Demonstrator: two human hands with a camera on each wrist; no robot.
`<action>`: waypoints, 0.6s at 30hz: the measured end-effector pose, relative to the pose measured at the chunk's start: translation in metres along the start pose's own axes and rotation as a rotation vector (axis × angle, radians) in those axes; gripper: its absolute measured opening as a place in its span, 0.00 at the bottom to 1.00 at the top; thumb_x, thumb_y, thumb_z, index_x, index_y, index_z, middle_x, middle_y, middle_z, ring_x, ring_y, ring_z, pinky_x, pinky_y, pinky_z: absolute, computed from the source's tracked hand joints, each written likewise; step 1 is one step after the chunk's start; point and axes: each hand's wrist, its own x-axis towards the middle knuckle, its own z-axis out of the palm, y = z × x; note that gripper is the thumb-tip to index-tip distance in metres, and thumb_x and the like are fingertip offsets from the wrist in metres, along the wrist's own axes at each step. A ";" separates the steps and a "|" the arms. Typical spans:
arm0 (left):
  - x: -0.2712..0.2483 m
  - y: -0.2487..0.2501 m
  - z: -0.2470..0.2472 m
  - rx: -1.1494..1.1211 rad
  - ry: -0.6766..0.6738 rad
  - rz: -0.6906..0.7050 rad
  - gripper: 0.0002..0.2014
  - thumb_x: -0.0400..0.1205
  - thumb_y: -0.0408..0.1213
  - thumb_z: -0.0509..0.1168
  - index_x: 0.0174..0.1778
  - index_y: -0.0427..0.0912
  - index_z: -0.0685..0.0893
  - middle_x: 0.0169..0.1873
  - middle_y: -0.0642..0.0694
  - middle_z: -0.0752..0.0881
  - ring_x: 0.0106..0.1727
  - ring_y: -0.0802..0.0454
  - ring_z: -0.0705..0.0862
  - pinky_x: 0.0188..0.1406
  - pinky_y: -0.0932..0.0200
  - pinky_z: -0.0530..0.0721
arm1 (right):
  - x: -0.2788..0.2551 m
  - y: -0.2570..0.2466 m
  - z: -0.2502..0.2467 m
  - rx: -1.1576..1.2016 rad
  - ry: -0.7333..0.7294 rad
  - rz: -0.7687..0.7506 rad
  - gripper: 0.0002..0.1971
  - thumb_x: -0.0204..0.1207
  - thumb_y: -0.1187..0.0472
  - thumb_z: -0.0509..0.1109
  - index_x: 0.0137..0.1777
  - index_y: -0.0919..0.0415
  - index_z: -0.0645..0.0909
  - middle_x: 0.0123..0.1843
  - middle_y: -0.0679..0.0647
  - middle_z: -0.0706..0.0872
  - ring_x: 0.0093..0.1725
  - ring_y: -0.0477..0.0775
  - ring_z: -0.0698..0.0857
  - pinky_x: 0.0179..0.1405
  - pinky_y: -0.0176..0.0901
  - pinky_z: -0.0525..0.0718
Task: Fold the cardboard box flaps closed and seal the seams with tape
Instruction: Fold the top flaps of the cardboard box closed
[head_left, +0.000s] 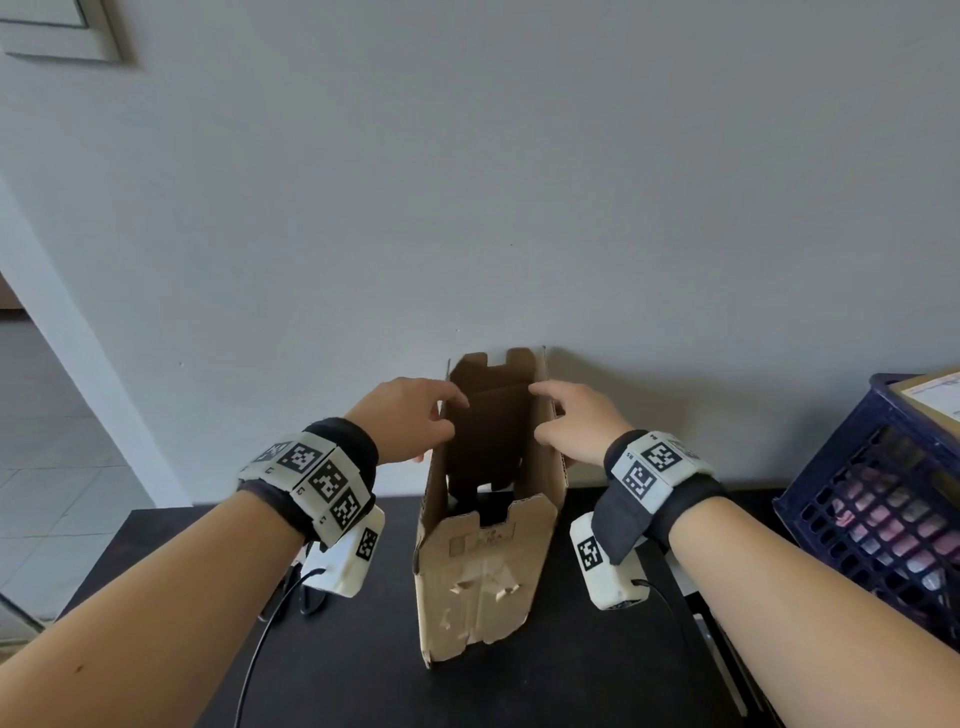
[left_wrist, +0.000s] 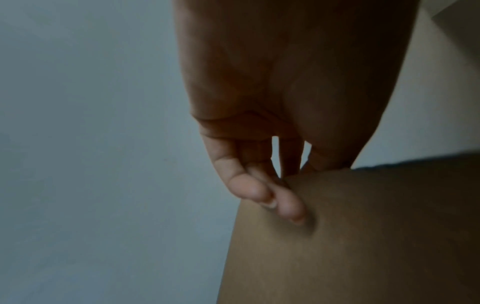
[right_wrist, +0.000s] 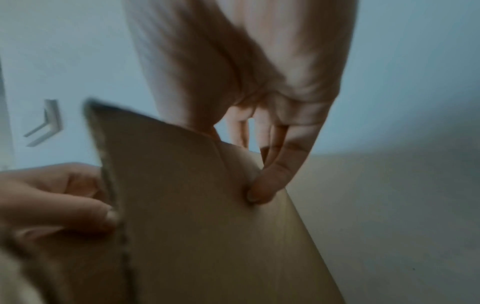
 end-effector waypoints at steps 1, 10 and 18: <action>0.000 -0.002 0.001 -0.002 0.006 -0.023 0.15 0.81 0.38 0.59 0.62 0.54 0.81 0.40 0.49 0.88 0.27 0.64 0.83 0.46 0.63 0.81 | 0.000 0.001 0.000 -0.004 0.011 -0.016 0.32 0.71 0.67 0.66 0.75 0.47 0.71 0.74 0.55 0.75 0.61 0.57 0.83 0.53 0.45 0.84; 0.001 -0.011 0.006 -0.060 0.213 -0.169 0.06 0.74 0.37 0.63 0.40 0.46 0.86 0.29 0.54 0.81 0.37 0.51 0.83 0.41 0.57 0.83 | -0.001 0.008 -0.006 0.032 0.087 -0.076 0.22 0.69 0.69 0.66 0.59 0.46 0.84 0.66 0.49 0.84 0.70 0.49 0.78 0.64 0.41 0.76; 0.005 -0.014 -0.003 0.003 0.326 -0.163 0.06 0.76 0.37 0.63 0.38 0.45 0.86 0.33 0.49 0.84 0.39 0.50 0.81 0.37 0.59 0.75 | -0.007 0.012 -0.008 0.036 0.122 -0.064 0.20 0.65 0.71 0.69 0.48 0.46 0.88 0.51 0.49 0.88 0.56 0.47 0.84 0.58 0.46 0.84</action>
